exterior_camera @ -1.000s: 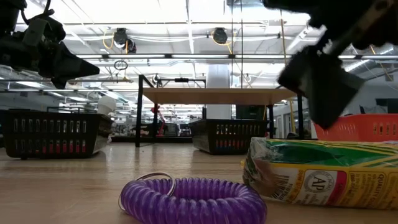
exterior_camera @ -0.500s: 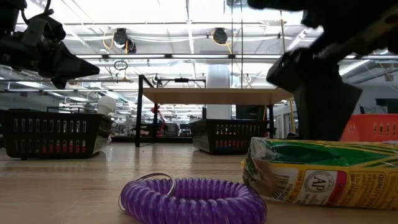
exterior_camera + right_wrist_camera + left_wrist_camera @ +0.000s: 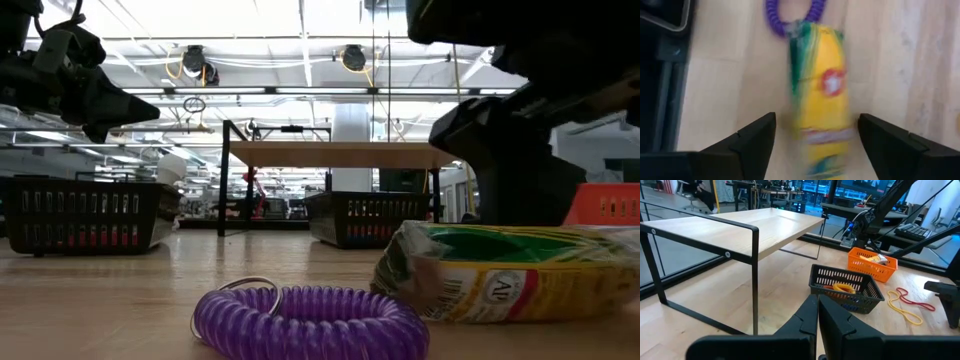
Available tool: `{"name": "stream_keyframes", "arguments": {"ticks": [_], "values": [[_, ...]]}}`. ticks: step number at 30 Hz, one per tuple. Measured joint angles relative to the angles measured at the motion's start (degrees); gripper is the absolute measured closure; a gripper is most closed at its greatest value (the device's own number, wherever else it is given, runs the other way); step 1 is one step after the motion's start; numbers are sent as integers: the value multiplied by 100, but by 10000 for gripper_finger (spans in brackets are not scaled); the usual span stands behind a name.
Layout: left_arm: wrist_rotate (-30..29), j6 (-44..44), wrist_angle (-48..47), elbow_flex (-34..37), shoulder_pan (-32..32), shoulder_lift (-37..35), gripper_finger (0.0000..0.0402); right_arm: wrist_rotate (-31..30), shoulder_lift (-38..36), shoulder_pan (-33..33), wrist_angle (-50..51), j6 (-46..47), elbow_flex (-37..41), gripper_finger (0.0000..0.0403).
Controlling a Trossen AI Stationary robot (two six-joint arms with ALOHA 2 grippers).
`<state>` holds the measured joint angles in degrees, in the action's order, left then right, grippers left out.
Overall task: Pick & Place Office Desk Supplies
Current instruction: Put the crayon box into the orange bin
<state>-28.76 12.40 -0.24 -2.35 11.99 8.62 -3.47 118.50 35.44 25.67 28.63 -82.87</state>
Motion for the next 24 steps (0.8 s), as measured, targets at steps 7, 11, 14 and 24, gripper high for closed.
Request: {"name": "stream_keyframes", "arguments": {"ticks": [7, 11, 14, 24], "values": [[26, 17, -2, -2, 0, 2, 385, -182, 117, 13, -15, 52, -12, 179], [26, 20, -3, -2, 0, 2, 385, -349, 82, 5, 10, -24, -2, 221], [26, 20, -3, -4, 0, 2, 385, -370, 85, -16, -6, -45, 0, 266], [28, 19, -2, -7, 0, 2, 385, -420, -785, -32, -240, -549, 30, 336]]}}
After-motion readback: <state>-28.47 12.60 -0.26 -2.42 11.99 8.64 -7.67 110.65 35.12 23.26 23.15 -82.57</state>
